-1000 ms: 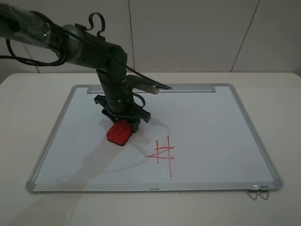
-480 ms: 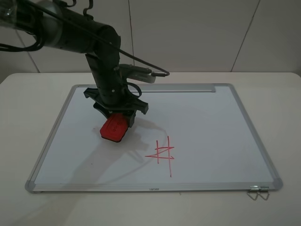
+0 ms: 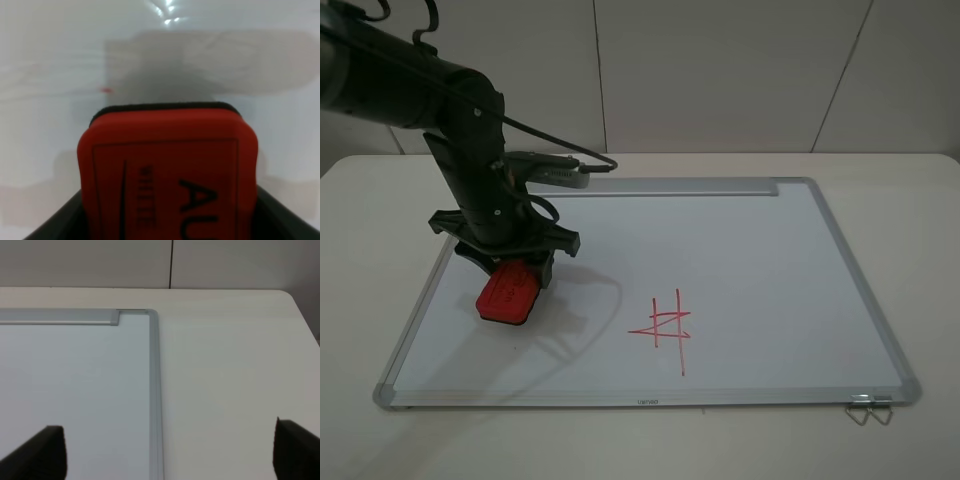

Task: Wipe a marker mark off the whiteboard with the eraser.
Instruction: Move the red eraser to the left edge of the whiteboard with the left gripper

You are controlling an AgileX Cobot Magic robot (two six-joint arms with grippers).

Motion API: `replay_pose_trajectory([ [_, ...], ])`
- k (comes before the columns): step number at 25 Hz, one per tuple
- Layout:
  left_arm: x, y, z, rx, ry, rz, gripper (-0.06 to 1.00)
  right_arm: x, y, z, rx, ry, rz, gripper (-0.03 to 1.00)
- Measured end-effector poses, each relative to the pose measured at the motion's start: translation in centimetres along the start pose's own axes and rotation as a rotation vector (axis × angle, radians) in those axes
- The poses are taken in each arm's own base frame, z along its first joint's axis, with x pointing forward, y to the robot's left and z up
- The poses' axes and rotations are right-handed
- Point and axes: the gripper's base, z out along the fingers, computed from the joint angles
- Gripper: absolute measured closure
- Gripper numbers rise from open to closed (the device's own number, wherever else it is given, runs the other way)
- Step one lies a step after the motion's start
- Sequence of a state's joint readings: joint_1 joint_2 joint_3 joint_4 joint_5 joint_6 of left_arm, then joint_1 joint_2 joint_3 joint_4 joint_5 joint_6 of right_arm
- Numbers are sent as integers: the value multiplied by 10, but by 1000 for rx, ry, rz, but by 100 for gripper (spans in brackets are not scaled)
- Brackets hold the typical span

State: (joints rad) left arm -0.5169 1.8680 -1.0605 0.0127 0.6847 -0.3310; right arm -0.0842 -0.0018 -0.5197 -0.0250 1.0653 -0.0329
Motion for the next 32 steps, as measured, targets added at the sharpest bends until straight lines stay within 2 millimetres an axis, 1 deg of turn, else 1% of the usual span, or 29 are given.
replay_pose_trajectory([
  [3,19,18,0,-5,-7,-49,37,0,0,0,0,0,0,26],
  [5,27,30,0,-14,-5,-76,37,0,0,0,0,0,0,26],
  [9,35,59,5,-38,14,-151,37,0,0,0,0,0,0,26],
  [11,38,68,8,-44,4,-173,37,0,0,0,0,0,0,26],
  [13,39,71,10,-42,-7,-182,37,0,0,0,0,0,0,26],
  [21,40,72,12,-38,-20,-143,37,0,0,0,0,0,0,26],
  [29,60,74,23,-41,7,-138,37,0,0,0,0,0,0,26],
  [32,60,74,24,-36,-9,-138,37,0,0,0,0,0,0,26],
])
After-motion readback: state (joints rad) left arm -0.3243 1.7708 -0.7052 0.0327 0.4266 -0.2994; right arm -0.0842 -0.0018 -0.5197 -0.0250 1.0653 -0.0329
